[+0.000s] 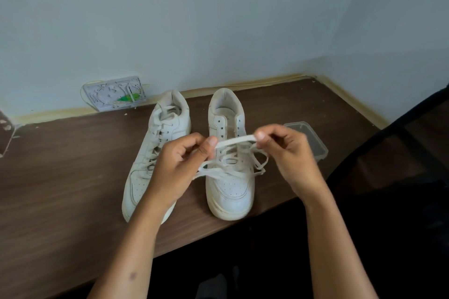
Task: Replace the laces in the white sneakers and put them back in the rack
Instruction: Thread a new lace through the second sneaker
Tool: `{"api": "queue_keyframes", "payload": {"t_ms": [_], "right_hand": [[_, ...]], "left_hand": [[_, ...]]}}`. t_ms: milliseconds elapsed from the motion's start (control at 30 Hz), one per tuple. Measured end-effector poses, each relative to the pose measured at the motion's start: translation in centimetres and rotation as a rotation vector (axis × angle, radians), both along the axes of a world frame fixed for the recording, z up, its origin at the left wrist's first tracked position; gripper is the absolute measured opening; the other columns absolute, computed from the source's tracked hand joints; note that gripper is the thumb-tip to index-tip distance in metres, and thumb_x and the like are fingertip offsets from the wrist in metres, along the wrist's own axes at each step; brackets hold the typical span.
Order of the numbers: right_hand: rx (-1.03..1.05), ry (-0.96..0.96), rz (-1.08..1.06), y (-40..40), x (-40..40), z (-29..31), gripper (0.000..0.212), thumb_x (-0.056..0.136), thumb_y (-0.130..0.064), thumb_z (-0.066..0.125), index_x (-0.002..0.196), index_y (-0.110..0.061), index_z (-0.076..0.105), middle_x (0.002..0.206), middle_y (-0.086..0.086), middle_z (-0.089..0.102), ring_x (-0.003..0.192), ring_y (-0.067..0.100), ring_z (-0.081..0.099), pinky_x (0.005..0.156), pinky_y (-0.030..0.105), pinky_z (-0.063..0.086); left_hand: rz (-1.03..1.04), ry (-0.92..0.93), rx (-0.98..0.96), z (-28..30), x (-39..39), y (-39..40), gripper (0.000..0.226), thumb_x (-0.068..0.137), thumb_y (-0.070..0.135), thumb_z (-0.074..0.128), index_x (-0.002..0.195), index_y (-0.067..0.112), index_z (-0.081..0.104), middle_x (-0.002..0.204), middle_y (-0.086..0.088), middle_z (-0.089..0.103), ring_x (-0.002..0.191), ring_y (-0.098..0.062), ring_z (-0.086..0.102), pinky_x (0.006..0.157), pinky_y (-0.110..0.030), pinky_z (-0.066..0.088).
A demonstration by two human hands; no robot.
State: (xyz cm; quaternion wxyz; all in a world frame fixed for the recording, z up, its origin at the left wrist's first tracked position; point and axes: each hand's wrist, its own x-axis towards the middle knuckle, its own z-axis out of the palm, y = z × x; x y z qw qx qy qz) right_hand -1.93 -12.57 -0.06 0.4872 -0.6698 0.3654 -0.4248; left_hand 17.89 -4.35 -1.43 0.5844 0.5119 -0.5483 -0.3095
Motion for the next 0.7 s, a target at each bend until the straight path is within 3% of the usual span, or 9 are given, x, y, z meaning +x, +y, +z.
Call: {"api": "queue_keyframes", "payload": {"t_ms": [133, 233, 333, 433, 533, 633, 700], "right_hand": [[-0.128, 0.350, -0.432, -0.9, -1.4, -1.0, 0.013, 0.096, -0.019, 0.061, 0.084, -0.019, 0.065, 0.076, -0.012, 0.061, 0.069, -0.002, 0.055, 0.063, 0.003, 0.038], [-0.153, 0.378, -0.545, -1.3, -2.0, -1.6, 0.011, 0.096, -0.017, 0.061, 0.086, -0.015, 0.066, 0.078, -0.013, 0.059, 0.071, -0.008, 0.055, 0.063, 0.002, 0.037], [-0.226, 0.394, -0.593, -1.4, -2.1, -1.7, 0.003, 0.092, -0.018, 0.066, 0.092, -0.015, 0.067, 0.089, -0.016, 0.054, 0.081, -0.009, 0.054, 0.069, 0.005, 0.041], [-0.245, 0.341, -0.472, -0.6, -0.9, -1.3, 0.016, 0.090, -0.022, 0.068, 0.106, -0.019, 0.068, 0.102, -0.014, 0.055, 0.082, -0.005, 0.056, 0.068, 0.008, 0.045], [-0.230, 0.213, -0.141, 0.6, 1.5, -0.8, 0.027, 0.094, -0.025, 0.064, 0.120, -0.020, 0.065, 0.108, -0.006, 0.063, 0.074, -0.001, 0.062, 0.064, 0.014, 0.049], [-0.086, 0.151, 0.104, 1.7, 3.4, -1.3, 0.030, 0.098, -0.030, 0.056, 0.127, -0.021, 0.063, 0.095, 0.002, 0.071, 0.076, 0.015, 0.069, 0.073, 0.039, 0.059], [-0.056, 0.155, 0.148, 1.8, 3.8, -1.5, 0.027, 0.097, -0.029, 0.058, 0.120, -0.017, 0.069, 0.088, 0.000, 0.072, 0.081, 0.017, 0.070, 0.078, 0.037, 0.059]], "left_hand": [[0.031, 0.048, -0.015, -0.1, 0.9, -0.1, 0.040, 0.090, 0.047, 0.053, 0.064, 0.016, 0.058, 0.059, 0.007, 0.050, 0.057, -0.008, 0.044, 0.059, -0.025, 0.039], [0.064, 0.033, -0.002, -0.5, 1.4, -0.2, 0.037, 0.092, 0.047, 0.051, 0.074, 0.018, 0.064, 0.065, 0.013, 0.056, 0.060, -0.005, 0.046, 0.065, -0.027, 0.045], [0.085, -0.055, 0.006, -0.8, 1.8, -0.3, 0.029, 0.097, 0.042, 0.045, 0.089, 0.024, 0.066, 0.069, 0.019, 0.057, 0.068, -0.002, 0.052, 0.069, -0.019, 0.048], [0.066, -0.234, -0.002, -1.2, 1.6, -0.4, 0.019, 0.102, 0.033, 0.046, 0.103, 0.032, 0.065, 0.084, 0.018, 0.060, 0.080, -0.005, 0.058, 0.075, -0.017, 0.048], [0.051, -0.395, -0.021, -1.4, 0.9, -0.8, 0.020, 0.096, 0.033, 0.050, 0.113, 0.035, 0.057, 0.089, 0.020, 0.063, 0.087, -0.002, 0.063, 0.073, -0.011, 0.045], [0.090, -0.368, -0.066, -1.3, 0.1, -1.2, 0.024, 0.094, 0.030, 0.058, 0.117, 0.036, 0.054, 0.087, 0.016, 0.066, 0.085, -0.005, 0.066, 0.071, -0.021, 0.051], [0.141, -0.320, -0.108, -1.2, -0.1, -1.4, 0.024, 0.093, 0.027, 0.061, 0.116, 0.031, 0.055, 0.084, 0.013, 0.067, 0.086, -0.007, 0.066, 0.072, -0.025, 0.051]]}}
